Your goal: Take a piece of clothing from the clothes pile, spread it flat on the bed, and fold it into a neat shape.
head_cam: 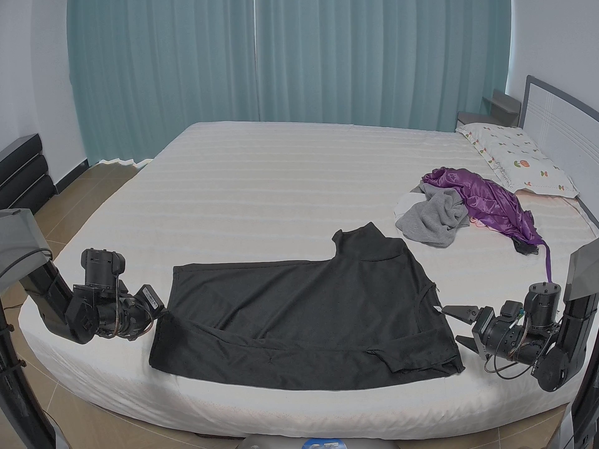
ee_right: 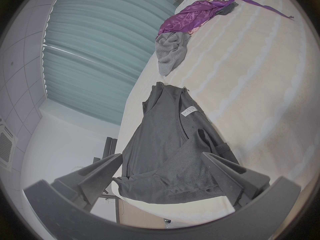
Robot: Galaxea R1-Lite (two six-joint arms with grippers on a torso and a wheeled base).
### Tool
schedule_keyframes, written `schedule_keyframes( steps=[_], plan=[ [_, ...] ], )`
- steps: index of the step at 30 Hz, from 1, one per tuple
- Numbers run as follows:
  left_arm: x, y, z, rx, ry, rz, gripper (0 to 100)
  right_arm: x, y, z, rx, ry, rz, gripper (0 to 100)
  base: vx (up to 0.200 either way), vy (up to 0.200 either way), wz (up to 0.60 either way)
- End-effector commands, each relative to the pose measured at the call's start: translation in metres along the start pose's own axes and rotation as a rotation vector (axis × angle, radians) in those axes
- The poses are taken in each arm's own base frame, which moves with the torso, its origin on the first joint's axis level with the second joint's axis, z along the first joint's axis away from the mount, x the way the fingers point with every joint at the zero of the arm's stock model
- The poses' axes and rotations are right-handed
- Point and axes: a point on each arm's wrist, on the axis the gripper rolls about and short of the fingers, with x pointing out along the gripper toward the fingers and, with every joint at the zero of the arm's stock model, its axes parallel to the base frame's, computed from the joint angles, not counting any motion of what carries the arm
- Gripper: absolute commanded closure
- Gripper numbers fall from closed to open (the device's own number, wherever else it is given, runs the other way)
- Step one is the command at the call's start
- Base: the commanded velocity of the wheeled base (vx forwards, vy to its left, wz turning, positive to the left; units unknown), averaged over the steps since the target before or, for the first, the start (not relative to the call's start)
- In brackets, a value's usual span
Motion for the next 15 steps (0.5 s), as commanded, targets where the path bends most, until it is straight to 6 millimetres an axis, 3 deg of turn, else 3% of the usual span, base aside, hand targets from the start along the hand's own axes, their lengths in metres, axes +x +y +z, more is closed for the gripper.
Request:
schedule_keyframes(
  steps=[1, 9, 15],
  plan=[
    [-0.005, -0.001, 0.0, 0.001, -0.004, -0.004, 100, 0.0, 0.002, 0.001, -0.007, -0.008, 0.014, 0, 0.0, 0.0, 0.0],
    [-0.036, -0.004, -0.006, 0.003, -0.032, -0.032, 100, 0.008, 0.007, 0.01, -0.061, -0.045, 0.049, 0, 0.0, 0.0, 0.0],
    [-0.051, -0.001, -0.011, 0.002, -0.038, -0.035, 100, 0.027, -0.007, 0.009, -0.186, -0.021, 0.013, 0, 0.0, 0.0, 0.0]
  ],
)
